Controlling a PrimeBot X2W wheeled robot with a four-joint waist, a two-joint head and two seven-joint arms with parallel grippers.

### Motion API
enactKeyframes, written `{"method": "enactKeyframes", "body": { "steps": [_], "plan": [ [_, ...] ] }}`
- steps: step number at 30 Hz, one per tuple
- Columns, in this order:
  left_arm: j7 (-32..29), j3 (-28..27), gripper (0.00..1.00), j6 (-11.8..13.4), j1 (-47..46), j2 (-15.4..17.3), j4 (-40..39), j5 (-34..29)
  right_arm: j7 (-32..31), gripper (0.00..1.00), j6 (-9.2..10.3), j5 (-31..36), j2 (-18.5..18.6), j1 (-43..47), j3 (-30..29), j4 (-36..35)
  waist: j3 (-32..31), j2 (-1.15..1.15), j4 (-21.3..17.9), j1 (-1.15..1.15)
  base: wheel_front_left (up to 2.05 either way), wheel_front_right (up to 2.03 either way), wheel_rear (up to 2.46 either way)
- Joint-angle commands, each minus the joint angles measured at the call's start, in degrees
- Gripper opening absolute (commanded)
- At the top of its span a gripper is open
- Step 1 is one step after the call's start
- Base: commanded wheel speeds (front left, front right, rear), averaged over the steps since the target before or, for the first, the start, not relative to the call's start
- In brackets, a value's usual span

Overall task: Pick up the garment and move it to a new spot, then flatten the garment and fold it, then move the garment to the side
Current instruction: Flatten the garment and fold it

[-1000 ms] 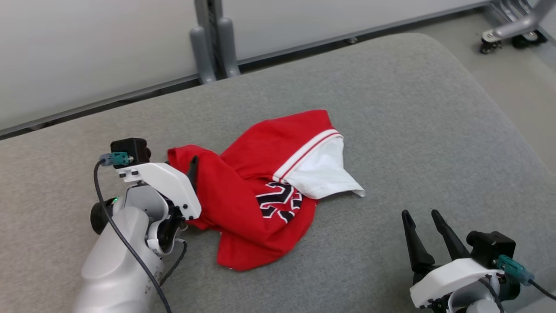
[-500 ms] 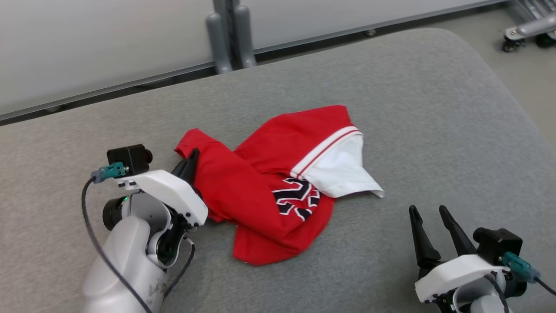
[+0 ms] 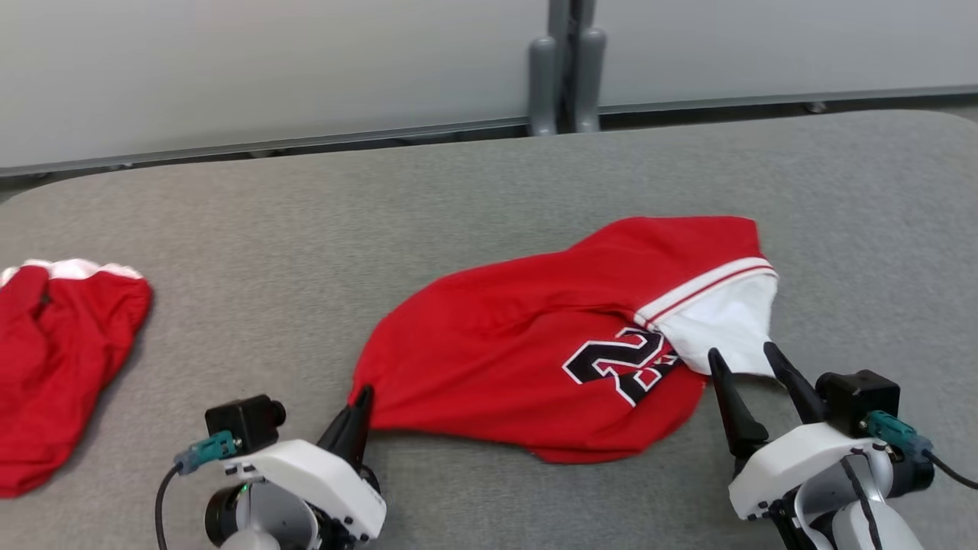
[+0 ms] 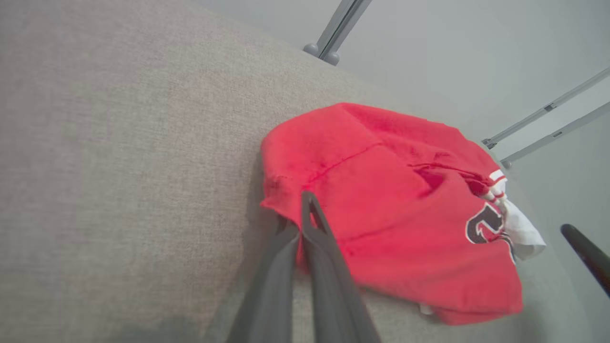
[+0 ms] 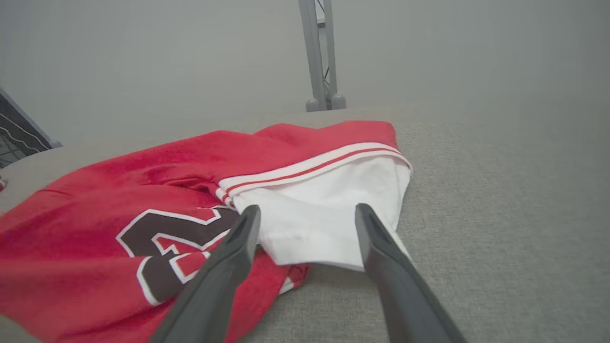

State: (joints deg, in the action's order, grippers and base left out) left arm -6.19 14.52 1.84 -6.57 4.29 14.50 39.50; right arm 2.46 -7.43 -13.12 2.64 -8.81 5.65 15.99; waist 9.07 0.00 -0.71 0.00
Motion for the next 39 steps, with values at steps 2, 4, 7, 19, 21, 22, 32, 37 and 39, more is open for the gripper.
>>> {"method": "enactKeyframes", "body": {
  "steps": [2, 4, 7, 19, 21, 22, 32, 37, 39],
  "plan": [
    [-0.52, 0.17, 0.00, 0.46, 1.44, 0.32, -1.49, 0.28, -1.48, 1.00, -0.10, 1.64, 0.51, 1.18, -1.30, 0.13, -0.75, 0.00, 2.82, 0.00, 0.00, 0.00, 0.00],
    [-0.86, 0.57, 0.00, 0.62, 2.38, 0.19, -2.57, 0.64, -2.18, 1.00, -0.09, 3.51, 0.45, 1.44, -2.56, 1.29, -0.83, 0.00, 3.81, 0.00, 0.00, 0.00, 0.00],
    [-1.22, 1.32, 0.00, 0.81, 2.98, -0.04, -3.45, 0.97, -4.28, 1.00, -0.09, 5.47, 0.40, 1.65, -3.97, 2.03, -1.12, 0.00, 4.75, 0.00, 0.00, 0.00, 0.00],
    [-1.35, 3.22, 0.00, 1.05, 2.00, -0.29, -4.30, 1.22, -8.70, 1.00, -0.07, 11.33, 0.45, 0.29, -5.57, 4.59, -1.05, 0.00, 4.78, 0.00, 0.00, 0.00, 0.00],
    [-1.34, 3.17, 0.00, 1.13, 2.00, -0.13, -4.39, 1.26, -8.49, 1.00, -0.07, 11.45, 0.43, -0.62, -5.29, 5.87, -1.10, 0.00, 4.48, 0.00, 0.00, 0.00, 0.00],
    [-1.10, 3.05, 0.00, 1.21, 1.95, 0.04, -4.52, 1.10, -8.33, 0.74, -0.07, 11.28, 0.44, -1.23, -5.12, 6.73, -1.14, 0.00, 4.31, 0.00, 0.00, 0.00, 0.00],
    [3.85, 1.21, 0.00, 1.51, 0.27, 1.10, -5.08, -0.85, -3.52, 0.00, -0.07, 10.11, 0.46, -6.18, -5.30, 10.11, -2.45, 0.00, 3.23, 0.00, 0.00, 0.00, 0.00],
    [8.55, 0.60, 0.00, 0.52, -3.57, 3.27, -7.50, -4.38, 1.83, 0.00, -0.07, 10.29, 0.42, -7.01, -5.91, 4.10, -3.40, 0.00, 3.06, 0.00, 0.00, 0.00, 0.00],
    [10.69, 0.50, 0.00, -0.04, -5.56, 4.44, -9.00, -6.29, 4.17, 0.00, -0.07, 10.83, 0.91, -6.88, -6.20, 0.27, -3.66, 0.00, 2.96, 0.00, 0.00, 0.00, 0.00]
  ]
}}
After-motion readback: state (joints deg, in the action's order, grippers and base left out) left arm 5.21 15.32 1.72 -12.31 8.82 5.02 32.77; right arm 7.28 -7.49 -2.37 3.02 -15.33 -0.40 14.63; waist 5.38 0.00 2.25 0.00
